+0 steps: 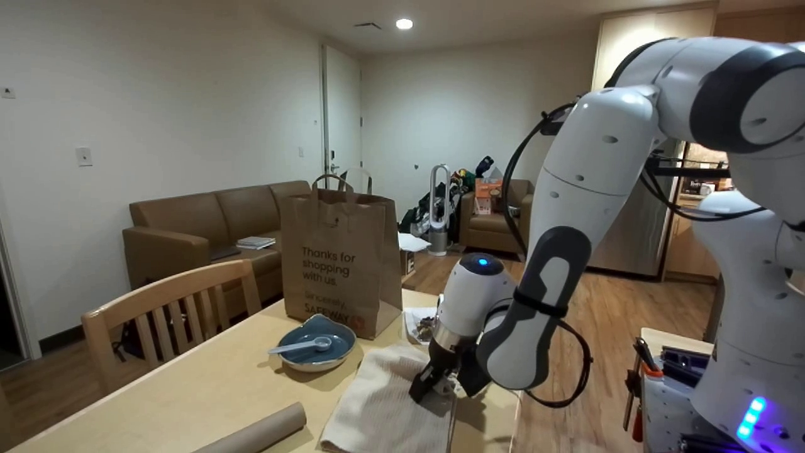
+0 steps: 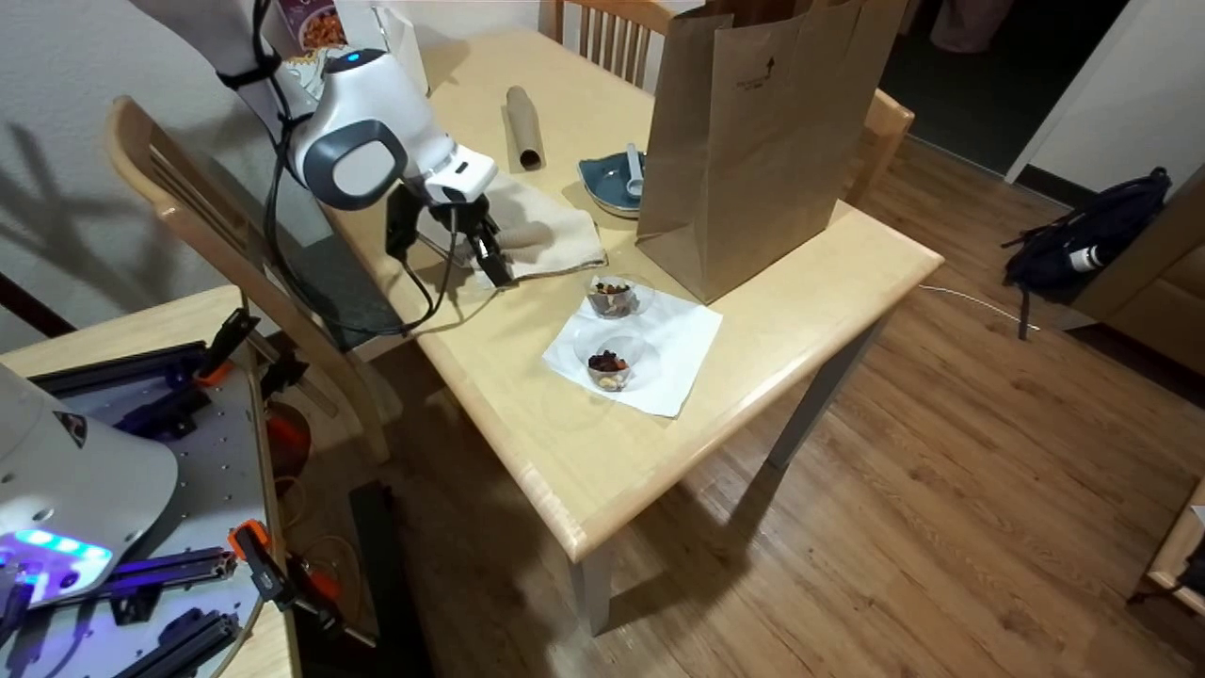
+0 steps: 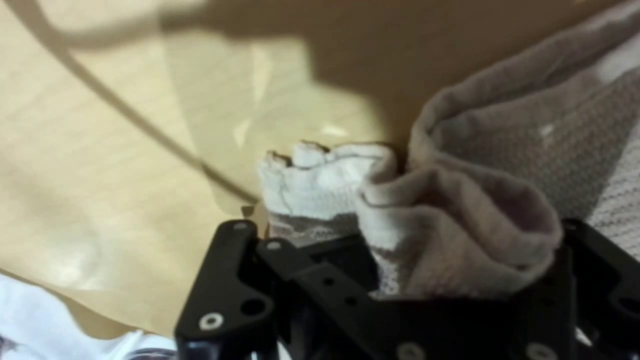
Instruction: Wipe the table with the towel
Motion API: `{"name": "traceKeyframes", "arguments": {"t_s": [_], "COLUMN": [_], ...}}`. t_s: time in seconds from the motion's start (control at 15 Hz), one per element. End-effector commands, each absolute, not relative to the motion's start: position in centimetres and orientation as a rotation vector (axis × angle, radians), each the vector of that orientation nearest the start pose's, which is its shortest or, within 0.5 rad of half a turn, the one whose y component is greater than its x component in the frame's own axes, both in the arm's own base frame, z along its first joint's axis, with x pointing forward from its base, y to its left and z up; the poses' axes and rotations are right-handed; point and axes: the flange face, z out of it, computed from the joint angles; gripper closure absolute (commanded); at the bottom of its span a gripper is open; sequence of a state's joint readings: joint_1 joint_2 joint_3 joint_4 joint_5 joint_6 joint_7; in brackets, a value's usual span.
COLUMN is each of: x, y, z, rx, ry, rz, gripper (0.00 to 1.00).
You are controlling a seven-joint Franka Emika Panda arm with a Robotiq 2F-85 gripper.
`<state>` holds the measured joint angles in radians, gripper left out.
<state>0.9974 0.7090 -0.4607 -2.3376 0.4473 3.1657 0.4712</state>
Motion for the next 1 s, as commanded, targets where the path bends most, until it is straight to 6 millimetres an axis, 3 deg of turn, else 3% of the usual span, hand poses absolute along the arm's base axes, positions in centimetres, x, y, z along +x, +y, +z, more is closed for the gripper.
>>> {"name": "traceKeyframes", "arguments": {"t_s": [0.0, 0.2, 0.27, 0.33, 0.67, 0.93], "x": [45.9, 45.9, 44.6, 44.4, 43.7, 43.6], "y": [17.3, 16.5, 14.4, 14.8, 18.0, 22.8], "z": [9.9, 9.8, 8.4, 8.2, 6.4, 5.8], "rx": [-3.176, -3.168, -3.173, -3.181, -3.231, -3.214], "ry": [0.633, 0.744, 0.692, 0.642, 0.29, 0.092], "rz": [-0.499, -0.465, -0.484, -0.497, -0.503, -0.505], "gripper": [0.98, 0.98, 0.98, 0.98, 0.98, 0.98]}}
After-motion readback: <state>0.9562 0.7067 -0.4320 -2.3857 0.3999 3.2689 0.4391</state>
